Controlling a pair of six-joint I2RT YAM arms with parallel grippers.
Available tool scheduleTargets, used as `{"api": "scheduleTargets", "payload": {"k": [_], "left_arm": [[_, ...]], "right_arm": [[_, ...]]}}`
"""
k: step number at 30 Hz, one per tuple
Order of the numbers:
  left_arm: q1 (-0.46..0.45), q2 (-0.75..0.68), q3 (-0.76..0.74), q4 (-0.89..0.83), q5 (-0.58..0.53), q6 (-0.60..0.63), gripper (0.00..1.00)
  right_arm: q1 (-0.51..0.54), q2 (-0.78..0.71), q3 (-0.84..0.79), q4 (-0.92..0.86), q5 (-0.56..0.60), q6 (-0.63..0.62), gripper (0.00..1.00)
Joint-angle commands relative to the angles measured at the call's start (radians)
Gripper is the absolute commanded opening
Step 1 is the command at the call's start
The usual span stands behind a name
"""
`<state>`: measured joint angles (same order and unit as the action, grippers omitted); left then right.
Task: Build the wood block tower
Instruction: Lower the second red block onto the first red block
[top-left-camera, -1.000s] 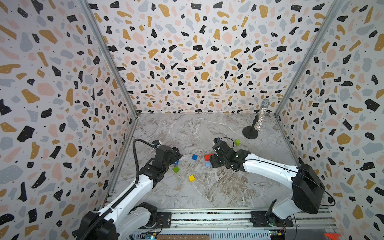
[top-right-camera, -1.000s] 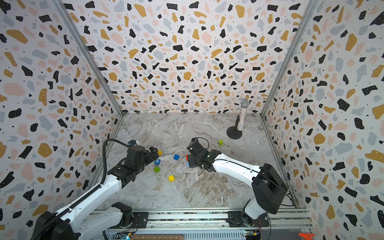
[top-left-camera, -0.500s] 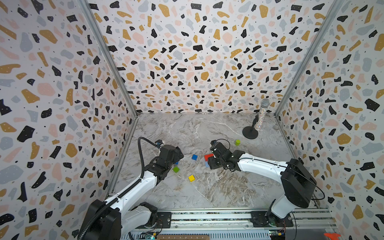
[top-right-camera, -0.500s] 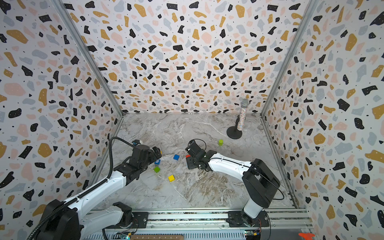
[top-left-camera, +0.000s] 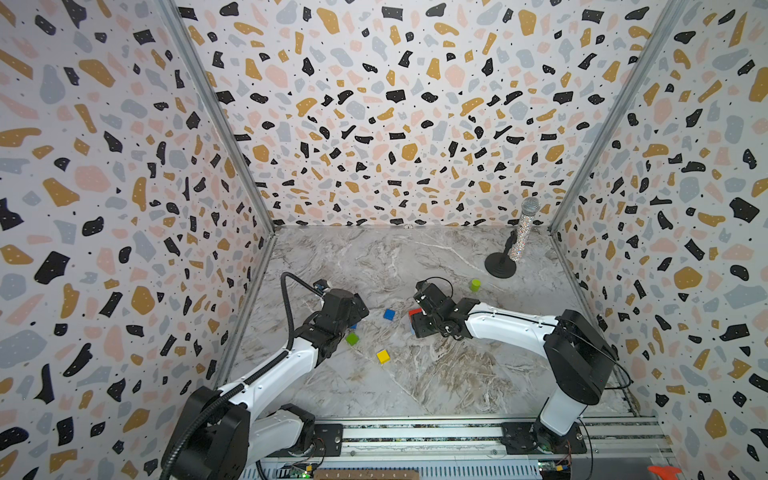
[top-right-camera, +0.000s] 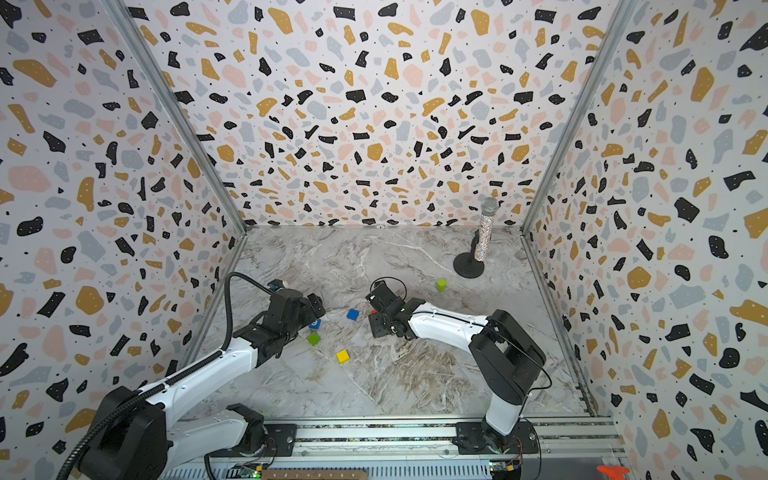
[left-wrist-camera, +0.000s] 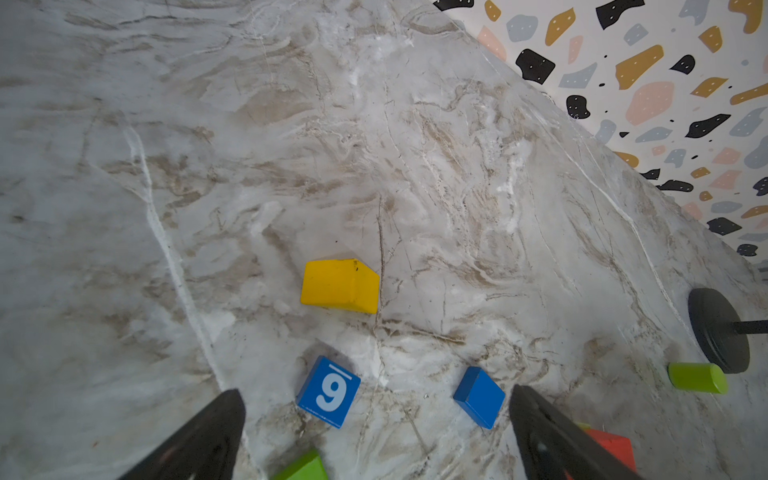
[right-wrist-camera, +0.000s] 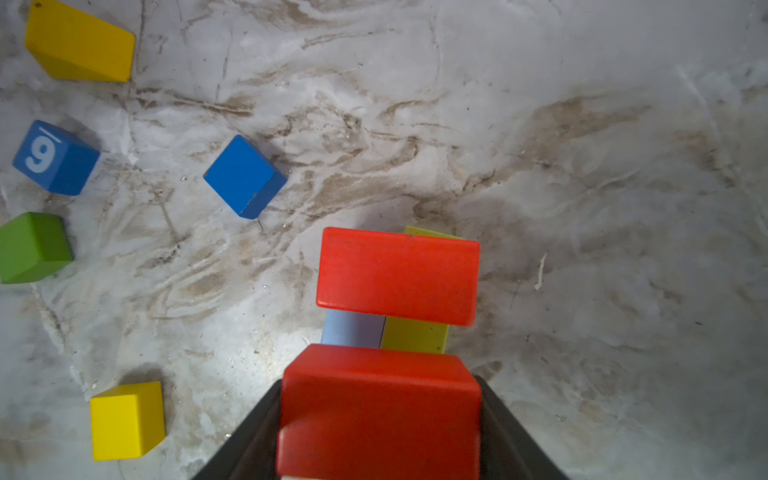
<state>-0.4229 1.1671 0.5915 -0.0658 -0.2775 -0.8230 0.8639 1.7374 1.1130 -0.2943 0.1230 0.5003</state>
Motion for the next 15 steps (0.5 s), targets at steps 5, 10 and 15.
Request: {"api": "scheduleTargets", "payload": {"k": [5,10,15], "left_arm": [[-0.005,0.006,0.032,0.032,-0.026,0.025,1.0],[-0.005,0.011,0.033,0.031,-0.029,0.03,1.0],[-0.005,0.014,0.03,0.035,-0.032,0.03,1.0]], "right_arm": [[-0.003,0.022,0.059,-0.007,0.001,-0.009,0.63],[-0.003,0.041,0.075,-0.009,0.001,-0.011,0.63],[-0.003,0.05,0.076,-0.009,0.0,-0.011,0.63]]}}
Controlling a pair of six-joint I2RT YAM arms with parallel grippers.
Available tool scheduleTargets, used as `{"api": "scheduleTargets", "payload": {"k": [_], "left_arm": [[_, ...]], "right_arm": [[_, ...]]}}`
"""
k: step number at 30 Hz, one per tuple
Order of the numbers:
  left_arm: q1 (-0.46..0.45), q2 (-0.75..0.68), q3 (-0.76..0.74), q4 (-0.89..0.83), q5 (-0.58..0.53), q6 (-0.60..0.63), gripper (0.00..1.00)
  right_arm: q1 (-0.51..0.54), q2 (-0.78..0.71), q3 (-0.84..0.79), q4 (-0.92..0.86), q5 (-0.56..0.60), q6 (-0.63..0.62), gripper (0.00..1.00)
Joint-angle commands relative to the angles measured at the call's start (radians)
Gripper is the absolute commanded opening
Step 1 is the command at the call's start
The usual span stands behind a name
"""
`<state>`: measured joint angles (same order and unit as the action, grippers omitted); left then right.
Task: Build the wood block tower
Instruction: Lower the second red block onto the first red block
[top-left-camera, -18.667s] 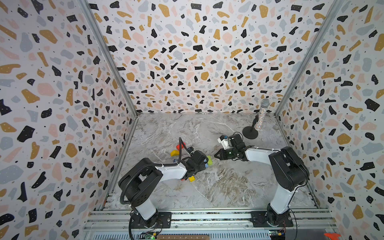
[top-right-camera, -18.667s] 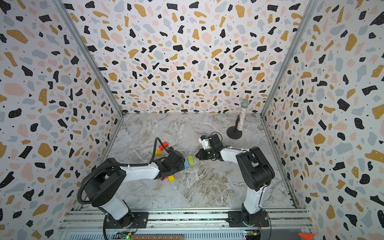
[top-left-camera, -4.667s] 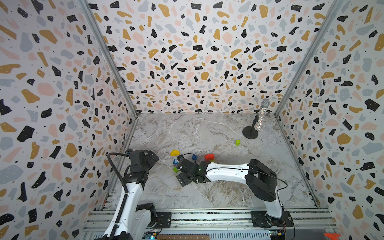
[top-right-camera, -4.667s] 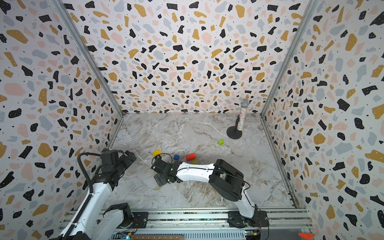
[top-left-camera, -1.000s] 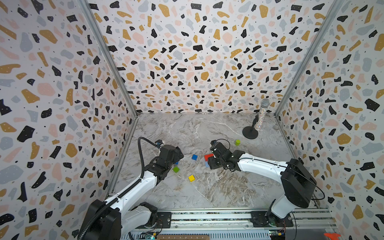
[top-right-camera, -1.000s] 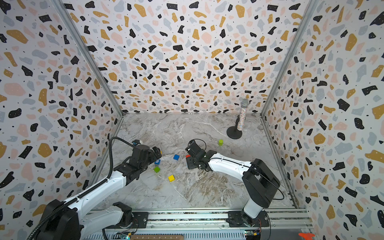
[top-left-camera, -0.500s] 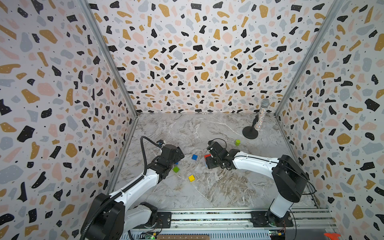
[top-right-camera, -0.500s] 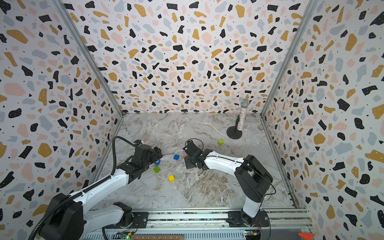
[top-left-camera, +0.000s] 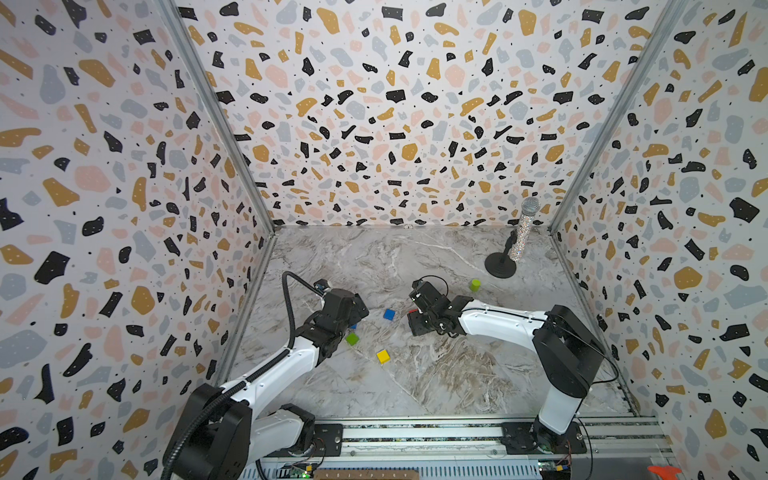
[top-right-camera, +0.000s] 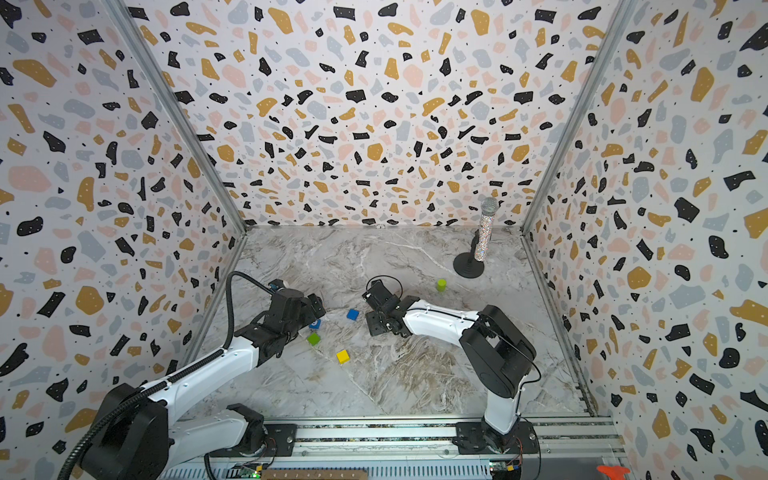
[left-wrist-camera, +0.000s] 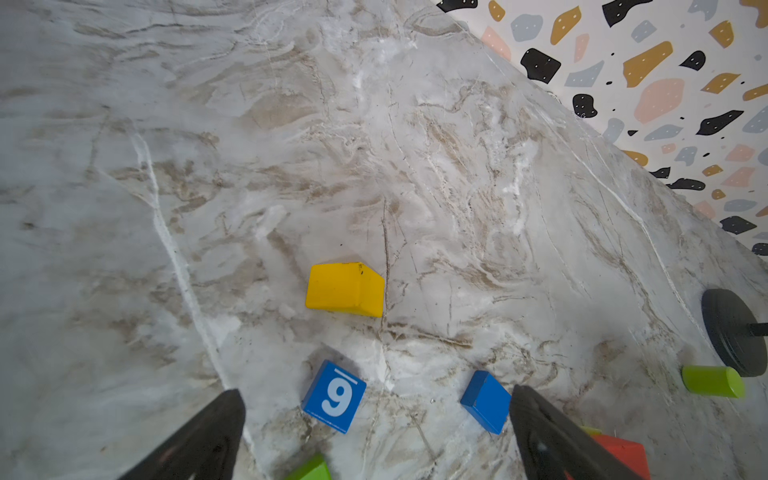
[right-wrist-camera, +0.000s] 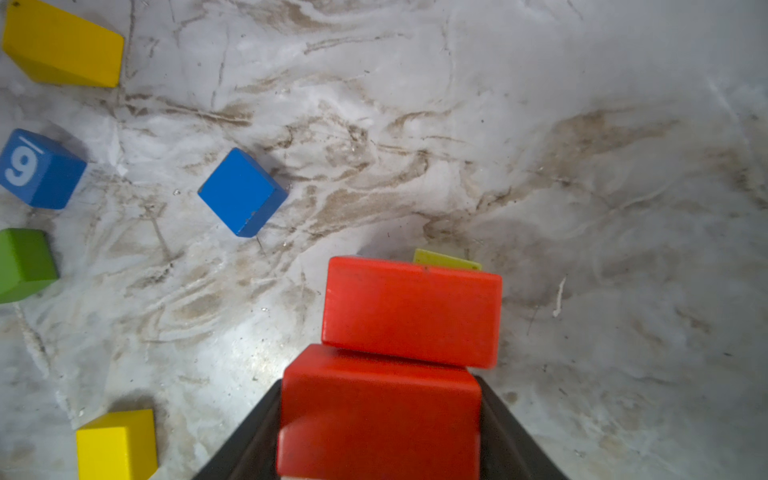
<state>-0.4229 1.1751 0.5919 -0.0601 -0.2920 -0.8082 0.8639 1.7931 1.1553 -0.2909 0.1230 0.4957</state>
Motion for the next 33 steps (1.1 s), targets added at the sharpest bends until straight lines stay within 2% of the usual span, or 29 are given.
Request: {"api": "scheduleTargets", "payload": {"k": [1,33], "left_arm": [[-0.006,0.007,0.029,0.029,-0.016,0.015,1.0],[-0.006,0.01,0.029,0.036,-0.003,0.019,1.0]], "right_arm": [[-0.003,-0.007,0.033,-0.013,0.002,-0.006,0.63],[-0.009,0.02,0.048,-0.011,-0.003,0.0,0.63]]}}
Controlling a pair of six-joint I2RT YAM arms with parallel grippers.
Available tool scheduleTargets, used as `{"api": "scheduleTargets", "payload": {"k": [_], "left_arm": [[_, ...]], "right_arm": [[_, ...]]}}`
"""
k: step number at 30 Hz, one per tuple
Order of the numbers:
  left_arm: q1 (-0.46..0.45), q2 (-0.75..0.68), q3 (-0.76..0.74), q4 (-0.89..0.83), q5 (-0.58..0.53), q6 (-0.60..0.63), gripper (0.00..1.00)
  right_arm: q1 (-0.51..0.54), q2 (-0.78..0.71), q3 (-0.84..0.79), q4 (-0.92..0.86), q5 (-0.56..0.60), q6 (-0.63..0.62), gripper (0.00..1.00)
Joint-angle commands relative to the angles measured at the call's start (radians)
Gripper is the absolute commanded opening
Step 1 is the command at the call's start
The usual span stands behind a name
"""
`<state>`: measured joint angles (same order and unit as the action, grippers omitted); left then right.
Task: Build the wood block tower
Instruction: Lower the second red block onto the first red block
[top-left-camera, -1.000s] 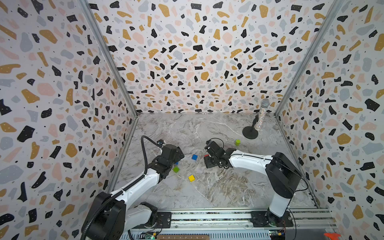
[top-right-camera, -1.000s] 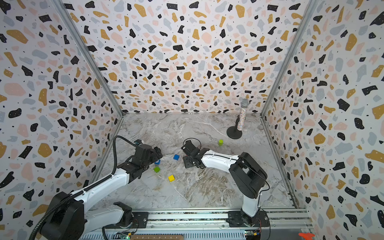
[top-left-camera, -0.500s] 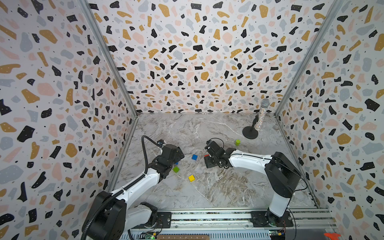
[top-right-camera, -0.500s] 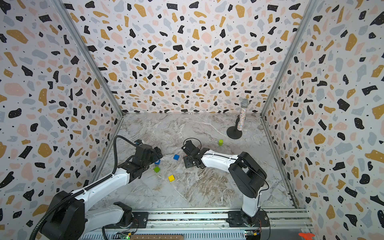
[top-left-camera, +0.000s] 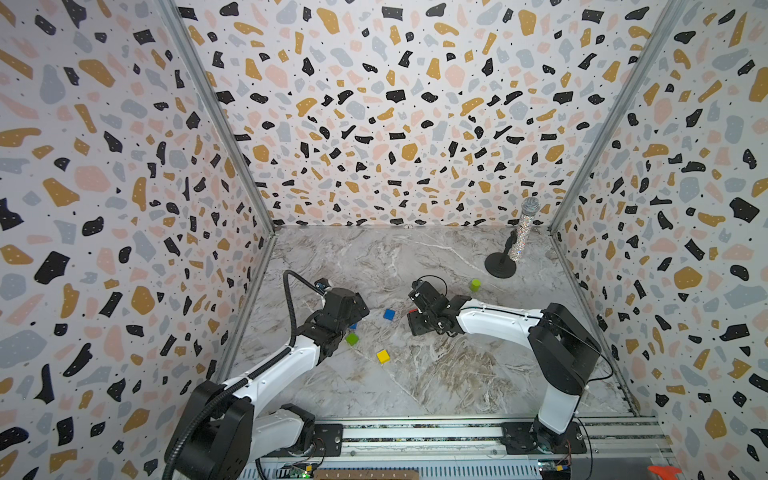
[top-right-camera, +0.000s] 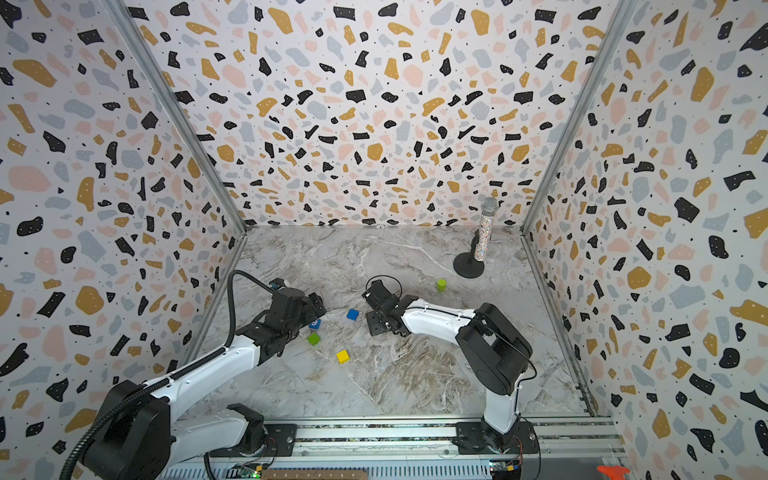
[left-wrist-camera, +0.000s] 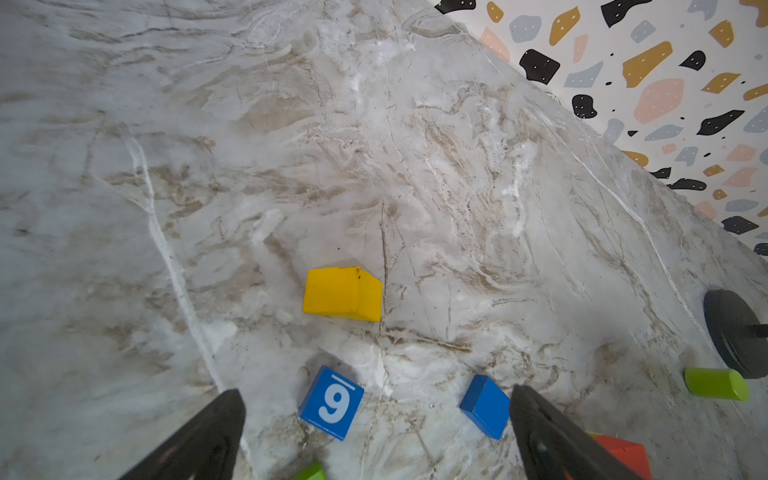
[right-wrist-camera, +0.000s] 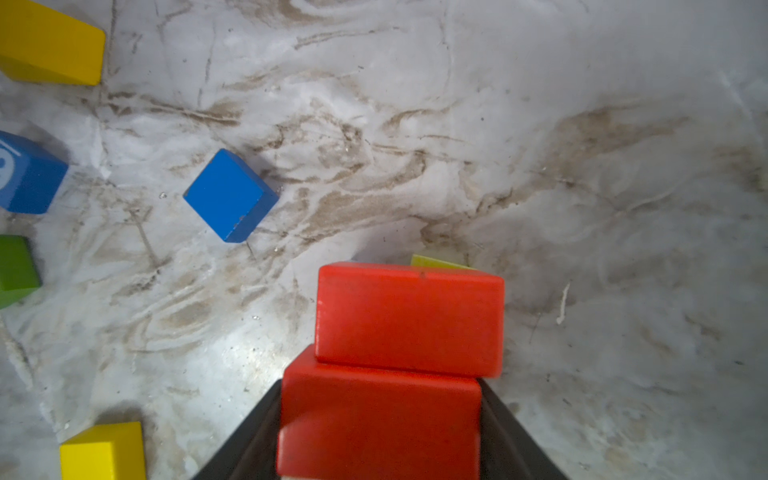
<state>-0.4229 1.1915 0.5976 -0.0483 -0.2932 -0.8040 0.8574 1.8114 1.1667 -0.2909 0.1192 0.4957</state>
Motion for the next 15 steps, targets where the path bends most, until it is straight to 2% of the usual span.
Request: {"api": "scheduleTargets", "payload": {"k": [1,7,15], "left_arm": [[-0.005,-0.006,0.023,0.027,-0.001,0.013,1.0],[-0.006,-0.005,0.019,0.028,0.005,0.013,1.0],[-0.005,-0.007,0.048,-0.025,-0.014,0.038,1.0]], "right_arm": [[-0.003,0.001,0.035,-0.011,0.001,0.0,0.63],[-0.004,0.001,0.033,-0.008,0.0,0.001,0.69],[-0.003,-0.002,0.034,-0.01,-0.002,0.001,0.7]]}}
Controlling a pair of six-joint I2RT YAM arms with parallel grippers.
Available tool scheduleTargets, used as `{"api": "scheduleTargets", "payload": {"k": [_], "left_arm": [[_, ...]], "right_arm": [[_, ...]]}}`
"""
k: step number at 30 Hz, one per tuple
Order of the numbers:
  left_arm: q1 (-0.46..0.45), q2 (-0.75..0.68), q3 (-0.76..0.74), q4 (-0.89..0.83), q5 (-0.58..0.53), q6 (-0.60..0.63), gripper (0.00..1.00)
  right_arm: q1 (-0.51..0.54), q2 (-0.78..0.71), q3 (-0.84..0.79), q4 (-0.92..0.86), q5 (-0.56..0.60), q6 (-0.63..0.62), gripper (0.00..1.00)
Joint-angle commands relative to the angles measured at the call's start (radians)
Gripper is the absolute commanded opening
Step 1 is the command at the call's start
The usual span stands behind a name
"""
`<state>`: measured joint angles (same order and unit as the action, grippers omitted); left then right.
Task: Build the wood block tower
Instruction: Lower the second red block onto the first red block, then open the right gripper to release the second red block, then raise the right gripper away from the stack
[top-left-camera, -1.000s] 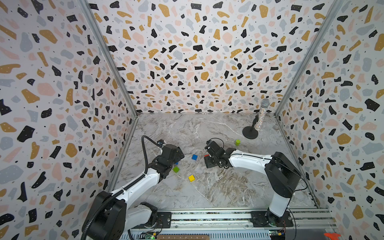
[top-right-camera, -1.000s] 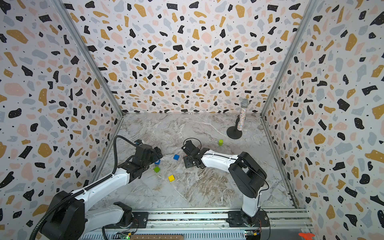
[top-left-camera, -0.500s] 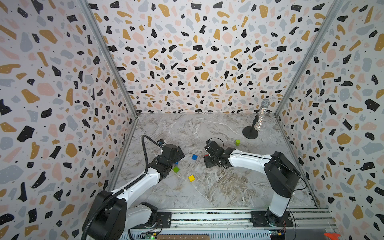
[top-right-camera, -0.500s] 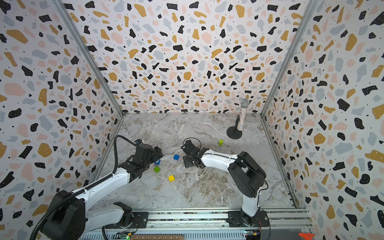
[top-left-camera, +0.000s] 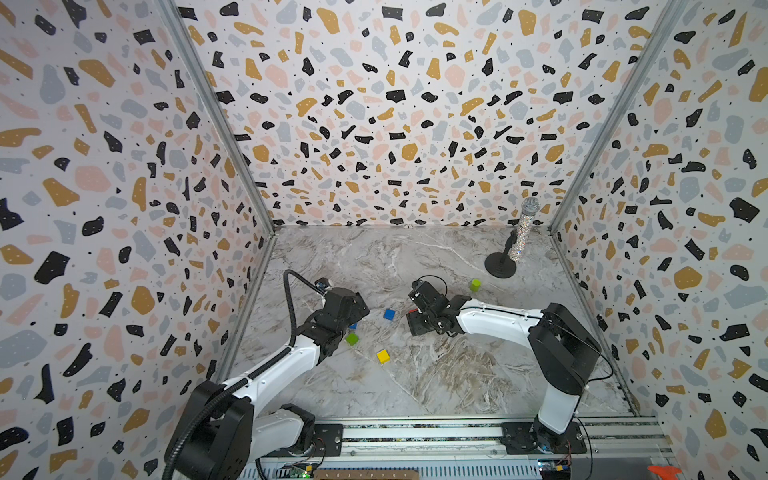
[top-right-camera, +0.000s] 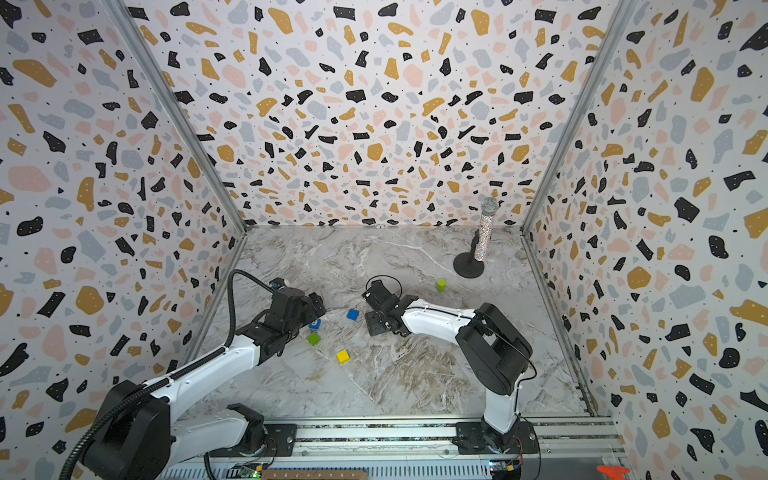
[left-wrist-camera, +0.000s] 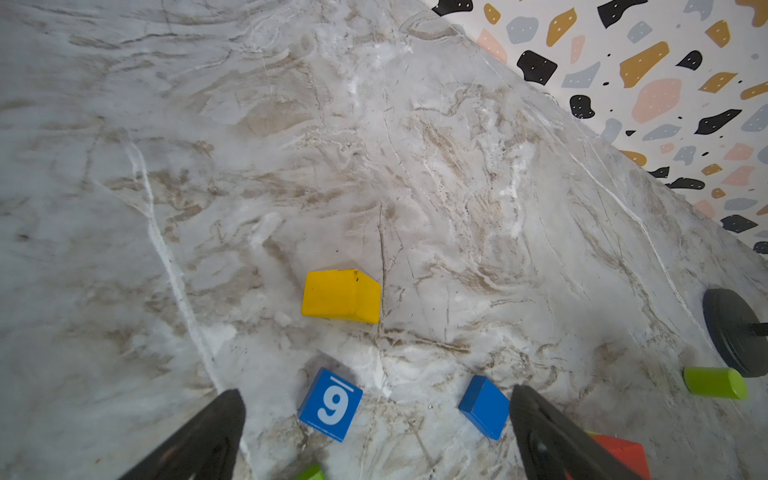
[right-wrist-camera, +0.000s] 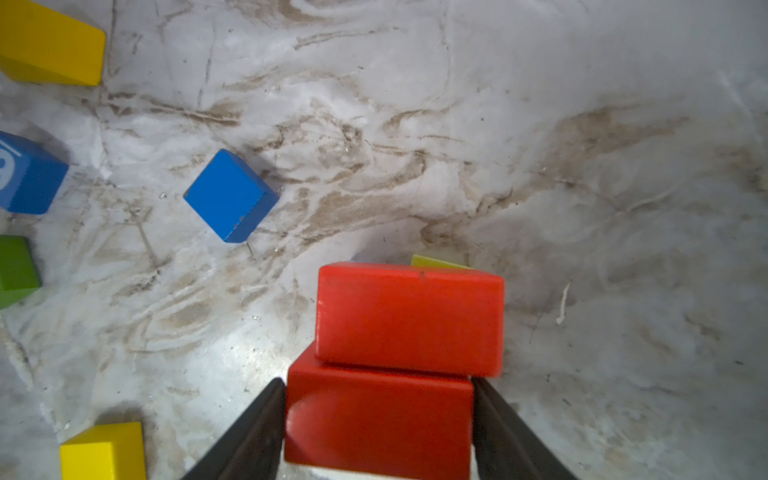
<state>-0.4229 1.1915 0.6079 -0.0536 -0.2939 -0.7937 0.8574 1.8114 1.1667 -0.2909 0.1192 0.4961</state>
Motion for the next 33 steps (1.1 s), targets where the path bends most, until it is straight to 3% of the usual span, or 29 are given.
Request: {"api": "scheduleTargets", "payload": {"k": [1,11,24,29,33], "left_arm": [[-0.005,-0.008,0.041,-0.026,-0.015,0.03,1.0],[-0.005,-0.021,0.08,-0.115,-0.003,0.086,1.0],[-0.004,-0.066,0.149,-0.282,-0.007,0.124,0.88],[-0.003,-0.129,0.124,-0.291,-0.041,0.119,1.0],[0.004,-0.114,0.127,-0.302,-0.043,0.134,1.0]], "right_arm": [[-0.003,-0.006,0.033,-0.012,0.0,0.0,0.7],[0.002,-0.116,0.007,-0.03,0.002,-0.005,0.71],[0.006,-0.32,-0.015,-0.089,-0.02,-0.085,0.7],[0.006,-0.322,0.053,-0.153,-0.037,-0.136,0.69],[-0.007,-0.292,0.109,-0.192,-0.03,-0.162,0.68]]}}
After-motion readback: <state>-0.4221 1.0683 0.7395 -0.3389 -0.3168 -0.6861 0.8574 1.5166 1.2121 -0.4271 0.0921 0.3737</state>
